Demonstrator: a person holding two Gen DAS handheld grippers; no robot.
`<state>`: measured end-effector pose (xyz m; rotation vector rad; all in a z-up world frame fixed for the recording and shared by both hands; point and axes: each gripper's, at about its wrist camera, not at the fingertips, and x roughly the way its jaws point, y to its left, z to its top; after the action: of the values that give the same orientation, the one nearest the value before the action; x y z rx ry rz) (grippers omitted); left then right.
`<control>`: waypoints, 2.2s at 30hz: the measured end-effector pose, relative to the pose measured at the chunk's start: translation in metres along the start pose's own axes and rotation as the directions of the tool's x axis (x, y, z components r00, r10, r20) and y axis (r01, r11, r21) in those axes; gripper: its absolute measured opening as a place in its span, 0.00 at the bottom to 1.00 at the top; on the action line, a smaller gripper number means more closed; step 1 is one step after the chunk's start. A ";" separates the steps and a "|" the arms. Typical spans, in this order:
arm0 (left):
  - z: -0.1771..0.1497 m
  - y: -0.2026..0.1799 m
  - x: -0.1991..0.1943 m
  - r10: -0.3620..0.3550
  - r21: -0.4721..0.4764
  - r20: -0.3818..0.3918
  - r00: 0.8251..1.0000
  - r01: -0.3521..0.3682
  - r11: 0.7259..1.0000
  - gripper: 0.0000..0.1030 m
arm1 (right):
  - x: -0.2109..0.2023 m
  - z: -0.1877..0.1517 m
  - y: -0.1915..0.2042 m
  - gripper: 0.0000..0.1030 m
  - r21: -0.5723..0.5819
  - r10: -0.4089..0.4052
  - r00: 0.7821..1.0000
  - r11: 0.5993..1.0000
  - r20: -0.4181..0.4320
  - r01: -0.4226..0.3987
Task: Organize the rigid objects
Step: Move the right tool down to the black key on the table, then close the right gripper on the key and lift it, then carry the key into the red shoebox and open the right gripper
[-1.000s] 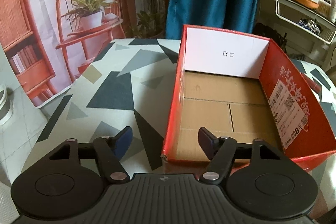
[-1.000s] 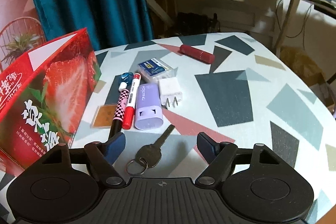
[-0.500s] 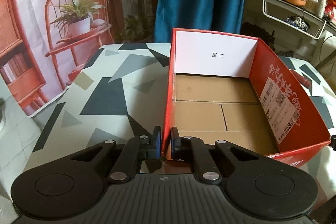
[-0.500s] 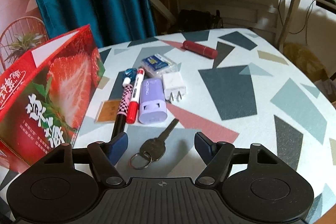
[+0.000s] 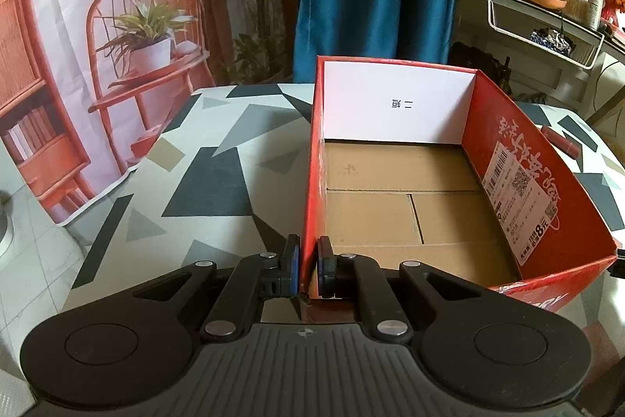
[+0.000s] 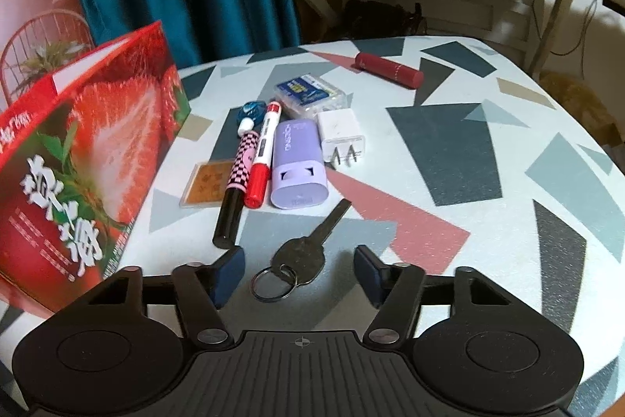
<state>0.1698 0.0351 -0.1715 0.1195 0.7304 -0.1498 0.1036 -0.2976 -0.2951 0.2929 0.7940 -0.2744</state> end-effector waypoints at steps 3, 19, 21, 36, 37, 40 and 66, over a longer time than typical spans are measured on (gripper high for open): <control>-0.002 0.000 -0.001 -0.005 -0.002 0.003 1.000 0.005 1.000 0.10 | 0.007 -0.001 0.004 0.47 -0.015 -0.028 1.000 1.000 -0.006 0.028; 0.000 0.002 0.004 0.007 -0.011 0.007 1.000 -0.007 1.000 0.10 | 0.014 0.001 0.009 0.29 -0.078 -0.050 0.998 0.996 0.025 0.052; 0.000 0.002 0.004 0.006 -0.012 0.007 1.000 -0.006 1.000 0.10 | 0.015 0.000 0.010 0.29 -0.085 -0.055 0.998 0.995 0.028 0.058; 0.001 0.004 0.004 0.015 -0.062 0.010 1.000 -0.014 0.998 0.11 | -0.004 0.010 0.006 0.28 -0.072 -0.073 0.992 0.994 0.100 0.080; 0.001 0.005 0.004 0.011 -0.070 0.009 1.000 -0.010 0.997 0.11 | -0.007 0.012 0.007 0.28 -0.078 -0.072 0.991 0.994 0.110 0.081; 0.001 0.006 0.005 0.003 -0.088 0.007 1.000 -0.002 0.996 0.11 | -0.018 0.021 0.011 0.28 -0.096 -0.046 0.990 0.994 0.136 0.059; 0.001 0.011 0.009 -0.054 -0.149 -0.012 0.998 0.051 0.987 0.10 | -0.018 0.137 0.161 0.28 -0.523 0.390 0.915 0.805 0.107 -0.281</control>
<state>0.1792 0.0450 -0.1767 -0.0411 0.7589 -0.1441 0.2377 -0.1950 -0.1661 -0.0892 0.5619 0.2415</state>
